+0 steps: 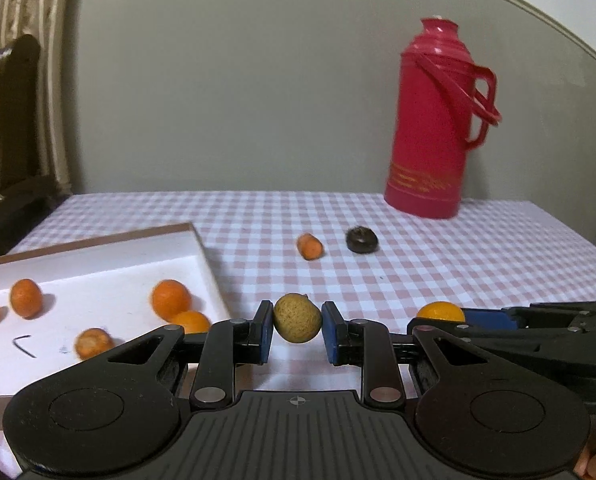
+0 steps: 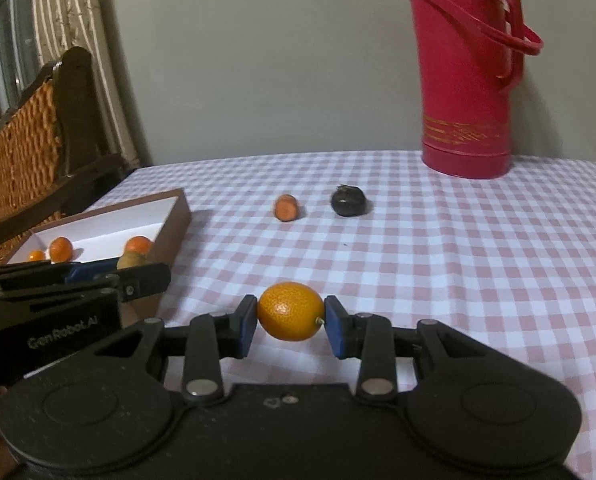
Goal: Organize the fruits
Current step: 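Carry the tan fruit and small orange in both grippers over the white box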
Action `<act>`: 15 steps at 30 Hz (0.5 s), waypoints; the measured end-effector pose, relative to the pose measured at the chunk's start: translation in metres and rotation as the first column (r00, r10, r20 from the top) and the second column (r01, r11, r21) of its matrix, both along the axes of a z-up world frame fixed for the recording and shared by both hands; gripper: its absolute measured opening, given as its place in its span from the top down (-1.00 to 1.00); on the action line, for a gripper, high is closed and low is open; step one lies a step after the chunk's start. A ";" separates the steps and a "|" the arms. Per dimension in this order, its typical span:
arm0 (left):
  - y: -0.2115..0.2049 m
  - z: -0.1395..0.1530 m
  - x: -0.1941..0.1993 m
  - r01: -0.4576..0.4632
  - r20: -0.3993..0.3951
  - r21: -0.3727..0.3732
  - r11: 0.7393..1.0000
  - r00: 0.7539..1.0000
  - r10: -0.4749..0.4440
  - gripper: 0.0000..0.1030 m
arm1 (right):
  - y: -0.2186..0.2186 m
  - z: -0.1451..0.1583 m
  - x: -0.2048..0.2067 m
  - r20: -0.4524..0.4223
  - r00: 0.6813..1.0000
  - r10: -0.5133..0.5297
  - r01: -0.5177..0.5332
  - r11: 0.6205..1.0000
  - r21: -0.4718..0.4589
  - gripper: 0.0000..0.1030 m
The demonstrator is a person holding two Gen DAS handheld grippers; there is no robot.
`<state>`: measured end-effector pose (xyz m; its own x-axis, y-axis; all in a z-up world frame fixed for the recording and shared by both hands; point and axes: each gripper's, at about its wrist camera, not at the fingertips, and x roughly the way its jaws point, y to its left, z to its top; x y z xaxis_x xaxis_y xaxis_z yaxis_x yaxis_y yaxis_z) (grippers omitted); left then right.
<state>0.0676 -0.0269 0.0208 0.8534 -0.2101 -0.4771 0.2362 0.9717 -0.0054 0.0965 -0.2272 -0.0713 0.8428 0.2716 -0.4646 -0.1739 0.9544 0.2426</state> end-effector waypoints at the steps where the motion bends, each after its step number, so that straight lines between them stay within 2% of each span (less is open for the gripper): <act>1: 0.004 0.001 -0.001 -0.011 0.006 -0.004 1.000 1.000 0.011 0.49 | 0.002 0.001 0.000 0.004 1.000 0.006 -0.006 1.000 0.002 0.46; 15: 0.062 0.008 -0.010 -0.151 0.055 -0.040 0.988 0.987 0.153 0.49 | 0.049 0.017 0.006 0.093 0.989 0.114 -0.119 0.992 0.050 0.46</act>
<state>0.0581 0.0349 0.0289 0.9025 -0.0919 -0.4209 0.0868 0.9957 -0.0312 0.1027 -0.1785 -0.0543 0.8417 0.3935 -0.3698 -0.3063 0.9119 0.2732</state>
